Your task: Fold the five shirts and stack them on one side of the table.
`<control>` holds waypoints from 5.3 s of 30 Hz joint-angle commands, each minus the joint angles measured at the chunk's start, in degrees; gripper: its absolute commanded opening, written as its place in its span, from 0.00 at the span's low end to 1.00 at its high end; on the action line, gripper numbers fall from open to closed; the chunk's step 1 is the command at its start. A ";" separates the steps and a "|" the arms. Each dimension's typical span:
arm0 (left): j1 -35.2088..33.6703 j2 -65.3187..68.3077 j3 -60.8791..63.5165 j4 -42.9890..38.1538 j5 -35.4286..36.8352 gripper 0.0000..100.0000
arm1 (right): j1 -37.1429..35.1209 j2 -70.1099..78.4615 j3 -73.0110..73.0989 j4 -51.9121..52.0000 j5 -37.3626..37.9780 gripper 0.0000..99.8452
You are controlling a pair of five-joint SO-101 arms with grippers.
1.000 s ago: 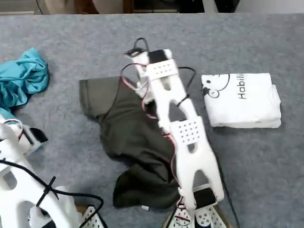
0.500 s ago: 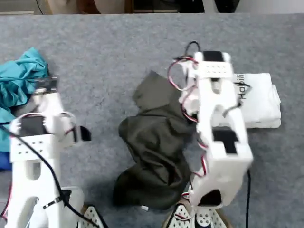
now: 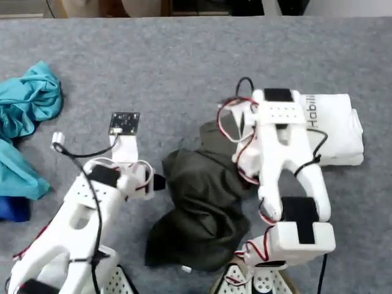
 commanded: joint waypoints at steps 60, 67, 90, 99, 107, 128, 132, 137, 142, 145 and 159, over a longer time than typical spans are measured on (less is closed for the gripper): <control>-12.22 19.30 -18.73 9.05 -11.60 0.02 | -2.77 76.26 -103.43 3.25 -2.81 0.25; -12.31 19.30 -18.73 9.05 -11.60 0.02 | -4.18 76.26 -103.34 3.34 -3.08 0.01; -12.13 9.71 -18.37 12.22 -11.96 0.02 | 4.97 36.79 -111.60 2.90 -11.34 0.00; -2.55 3.74 -17.49 8.44 -10.11 0.02 | 9.98 24.84 -110.81 -0.26 -7.12 0.00; 0.44 6.90 -12.75 -9.58 5.10 0.02 | 10.07 32.22 -110.37 4.31 -5.98 0.00; 11.96 30.99 -27.43 -4.13 11.87 0.13 | 14.99 36.97 -110.29 4.40 -5.63 0.00; 11.34 35.21 -25.67 -11.16 11.87 0.13 | 15.16 36.97 -110.29 4.40 -5.63 0.00; 10.99 38.81 -30.51 -9.14 11.60 0.01 | 15.25 36.97 -110.29 4.40 -5.63 0.00; 9.76 40.66 -32.62 -5.27 11.60 0.02 | 15.25 36.88 -110.29 4.40 -5.63 0.00; 6.95 39.69 -32.62 -2.99 11.16 0.02 | 15.25 36.88 -110.29 4.40 -5.63 0.00; -18.73 19.65 -32.70 5.01 -2.02 0.02 | 14.90 36.88 -110.29 4.48 -5.63 0.00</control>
